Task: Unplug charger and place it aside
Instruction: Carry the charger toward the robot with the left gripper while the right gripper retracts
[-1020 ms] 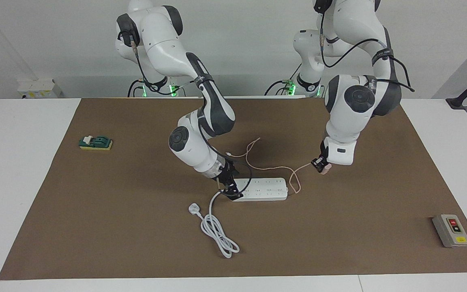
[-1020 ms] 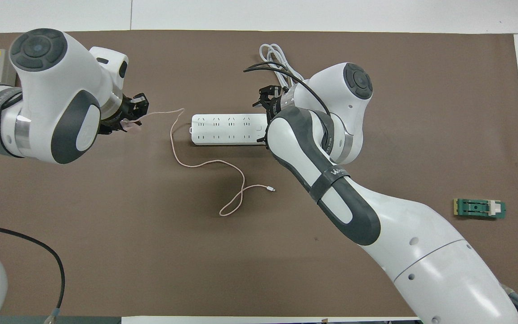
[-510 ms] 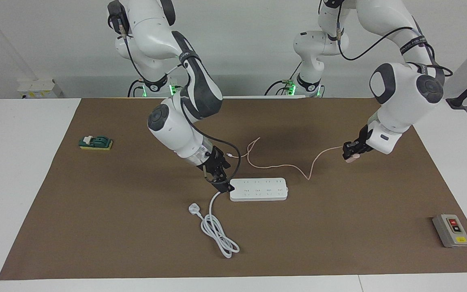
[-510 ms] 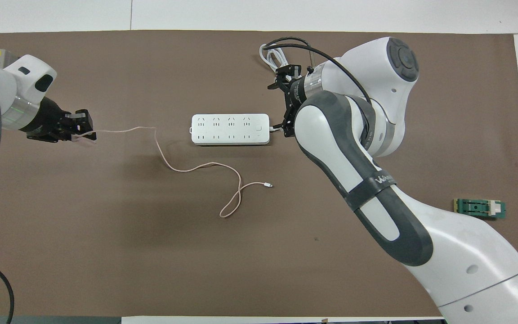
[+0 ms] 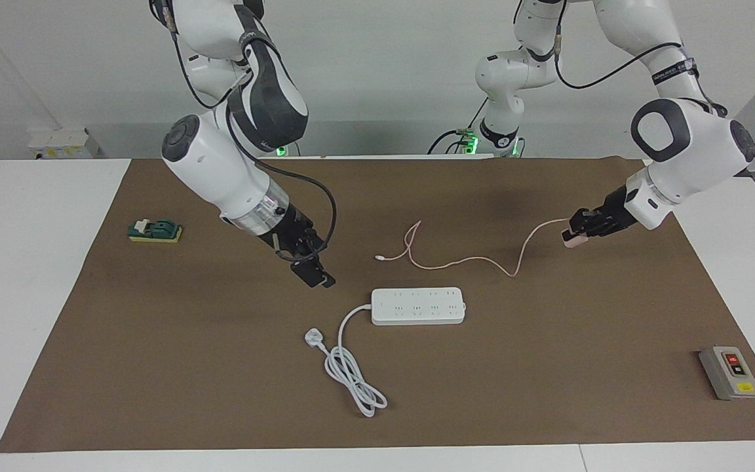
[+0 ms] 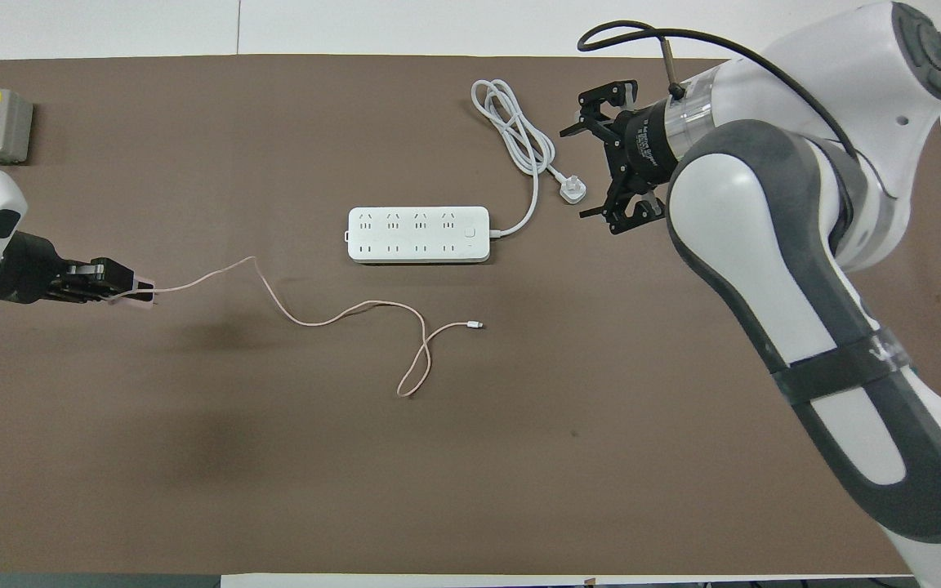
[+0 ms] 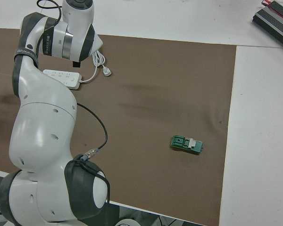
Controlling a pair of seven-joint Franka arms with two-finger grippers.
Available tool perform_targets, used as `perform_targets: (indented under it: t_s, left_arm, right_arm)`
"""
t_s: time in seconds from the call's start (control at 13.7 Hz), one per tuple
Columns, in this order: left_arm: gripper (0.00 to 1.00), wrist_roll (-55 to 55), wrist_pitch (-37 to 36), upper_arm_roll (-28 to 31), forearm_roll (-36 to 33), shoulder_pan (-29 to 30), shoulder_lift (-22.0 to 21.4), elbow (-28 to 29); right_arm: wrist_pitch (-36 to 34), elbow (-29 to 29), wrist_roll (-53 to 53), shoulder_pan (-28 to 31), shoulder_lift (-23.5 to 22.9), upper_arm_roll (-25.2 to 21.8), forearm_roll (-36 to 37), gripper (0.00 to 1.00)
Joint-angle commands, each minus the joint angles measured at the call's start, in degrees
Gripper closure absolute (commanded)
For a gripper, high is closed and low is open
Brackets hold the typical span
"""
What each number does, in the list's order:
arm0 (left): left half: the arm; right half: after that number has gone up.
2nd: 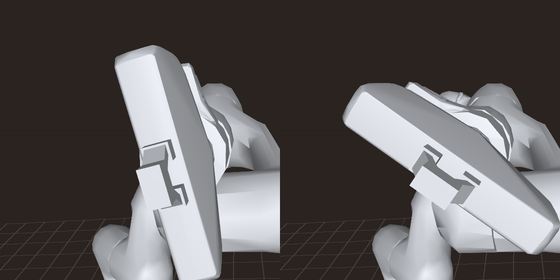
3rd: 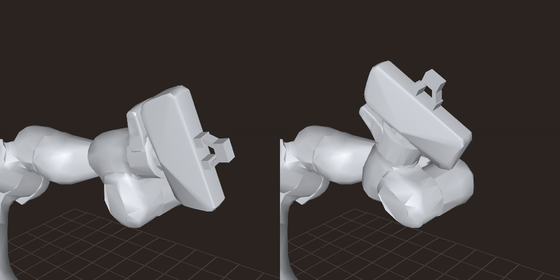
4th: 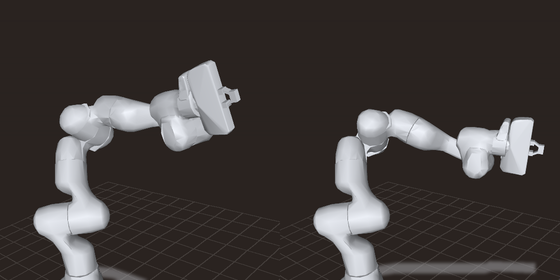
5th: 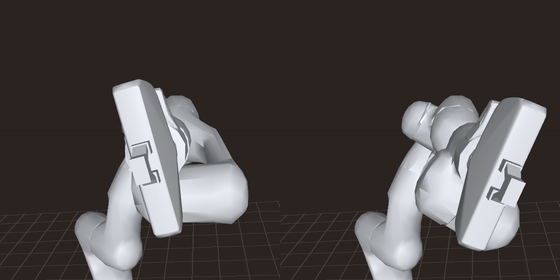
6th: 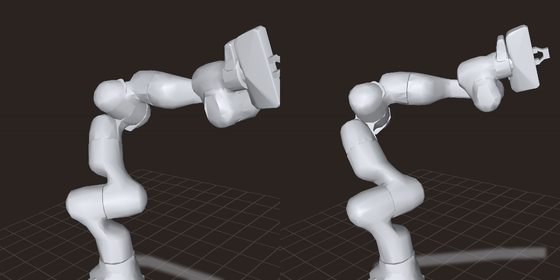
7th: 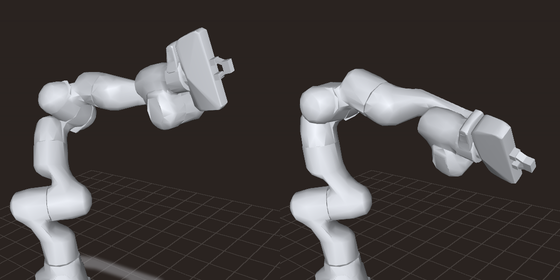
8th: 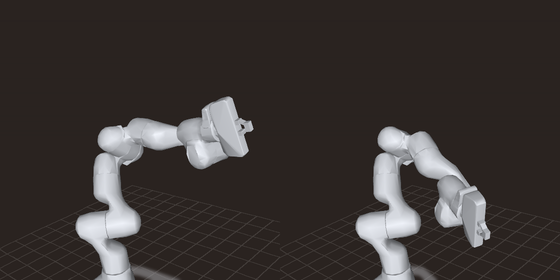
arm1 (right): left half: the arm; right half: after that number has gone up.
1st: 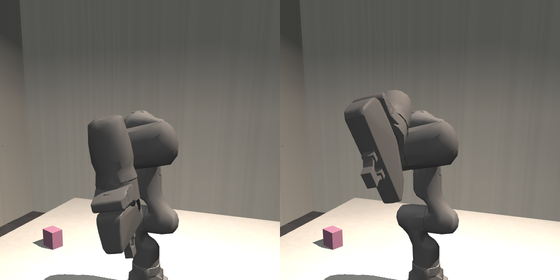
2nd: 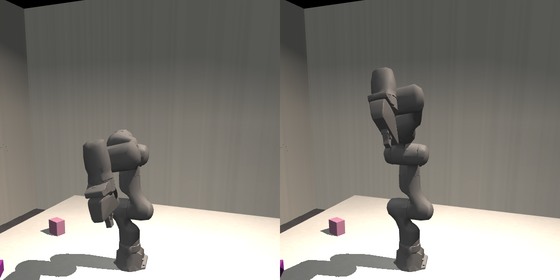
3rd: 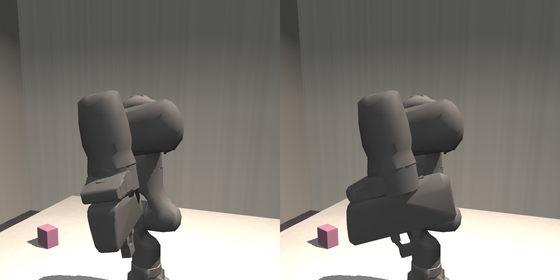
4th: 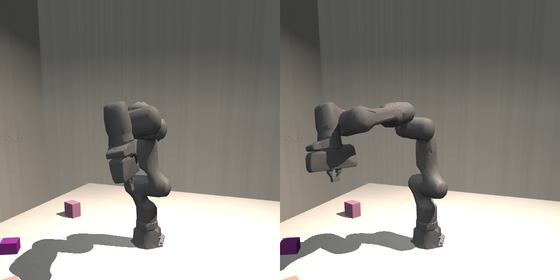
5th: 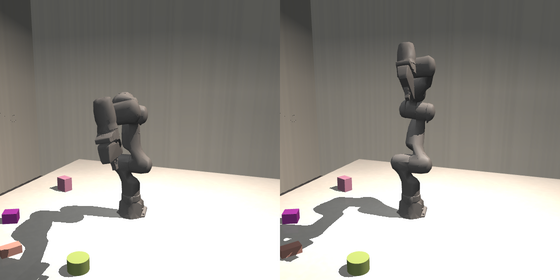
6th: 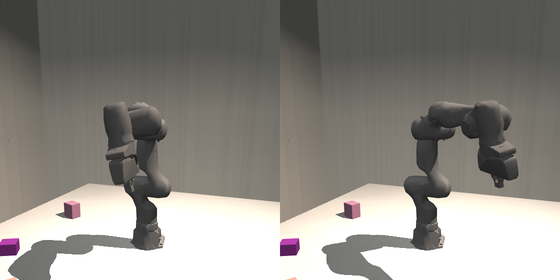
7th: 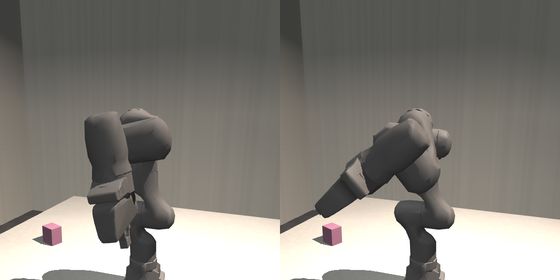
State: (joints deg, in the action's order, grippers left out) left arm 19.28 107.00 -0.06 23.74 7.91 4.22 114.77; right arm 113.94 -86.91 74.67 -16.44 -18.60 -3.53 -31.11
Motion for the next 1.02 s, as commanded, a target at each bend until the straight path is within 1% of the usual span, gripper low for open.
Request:
perform_targets:
  t_s: [0.0,0.22,0.36,0.66,0.8,0.95]
  left_arm:
    - [1.00,9.9,5.2,-0.5,4.9,1.1,-6.7,11.4]
    - [1.00,19.4,8.6,-0.4,9.2,3.7,-10.7,21.1]
    - [1.00,24.4,8.7,-0.4,10.3,6.3,-10.8,23.6]
    - [1.00,29.4,10.2,-0.3,10.4,8.9,-11.1,28.0]
    - [1.00,31.9,10.9,-0.3,10.4,10.3,-11.1,29.4]
    - [1.00,33.8,11.7,-0.3,10.4,10.5,-10.9,29.9]
  right_arm:
    - [-2.7,-1.4,-8.8,2.7,2.9,0.5,2.9,0.00]
    - [-6.0,-1.3,-22.1,4.3,4.7,0.5,8.5,0.00]
    - [-7.8,-1.3,-29.3,5.9,5.3,0.5,9.7,0.00]
    - [-10.8,-1.3,-44.2,9.0,7.6,0.6,13.9,0.00]
    - [-13.0,-1.3,-52.2,10.5,9.1,0.5,16.1,0.00]
    - [-15.0,-1.3,-59.0,10.9,10.8,0.5,19.9,0.00]
